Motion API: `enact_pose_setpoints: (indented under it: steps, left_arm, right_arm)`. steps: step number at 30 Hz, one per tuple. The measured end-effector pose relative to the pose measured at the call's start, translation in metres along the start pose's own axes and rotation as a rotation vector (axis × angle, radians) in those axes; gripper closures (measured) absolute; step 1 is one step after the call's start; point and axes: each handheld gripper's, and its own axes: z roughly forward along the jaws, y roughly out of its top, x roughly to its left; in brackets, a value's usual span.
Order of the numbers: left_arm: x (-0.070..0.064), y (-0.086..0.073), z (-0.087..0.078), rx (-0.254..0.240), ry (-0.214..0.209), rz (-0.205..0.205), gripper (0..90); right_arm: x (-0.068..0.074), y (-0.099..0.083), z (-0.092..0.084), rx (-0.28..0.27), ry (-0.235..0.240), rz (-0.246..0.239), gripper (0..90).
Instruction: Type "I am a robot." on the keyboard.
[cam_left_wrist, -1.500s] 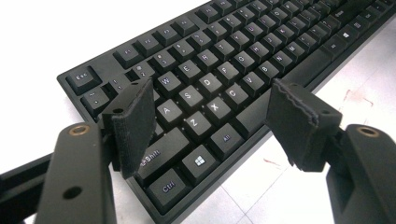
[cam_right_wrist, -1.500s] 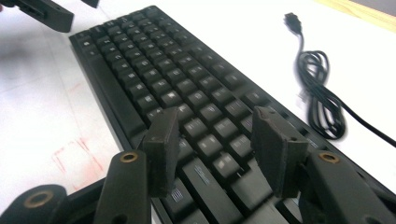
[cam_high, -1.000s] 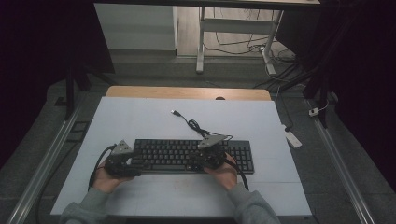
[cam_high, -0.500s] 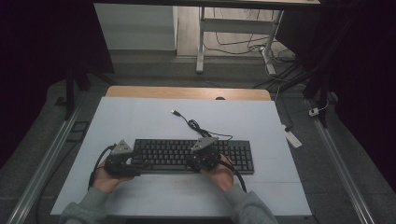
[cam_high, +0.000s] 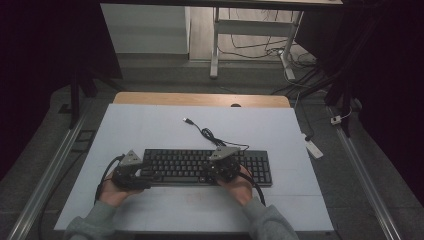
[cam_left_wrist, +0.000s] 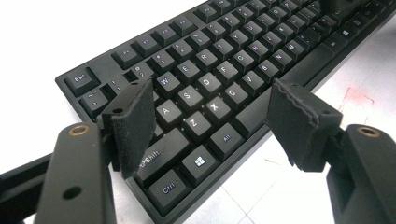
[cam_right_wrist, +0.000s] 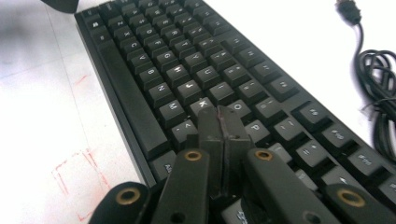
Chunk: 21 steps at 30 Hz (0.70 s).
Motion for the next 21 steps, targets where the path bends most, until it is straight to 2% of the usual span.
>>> enact_pose_setpoints:
  steps: [4, 8, 16, 21]
  left_arm:
    - [0.000, 0.000, 0.000, 0.002, 0.002, -0.001, 32.5]
    - [-0.001, 0.000, 0.001, 0.007, 0.005, 0.003, 32.5]
    - [-0.002, -0.001, 0.002, 0.009, 0.010, -0.010, 31.7]
    - [-0.002, -0.002, -0.001, 0.003, 0.006, -0.019, 31.2]
  right_arm:
    - [-0.005, -0.005, -0.009, -0.030, -0.007, 0.023, 70.7]
    - [-0.009, -0.010, -0.018, -0.059, -0.009, 0.042, 62.0]
    - [-0.015, -0.022, -0.033, -0.076, -0.040, 0.041, 50.8]
    - [-0.016, -0.029, -0.045, -0.083, -0.067, 0.040, 48.0]
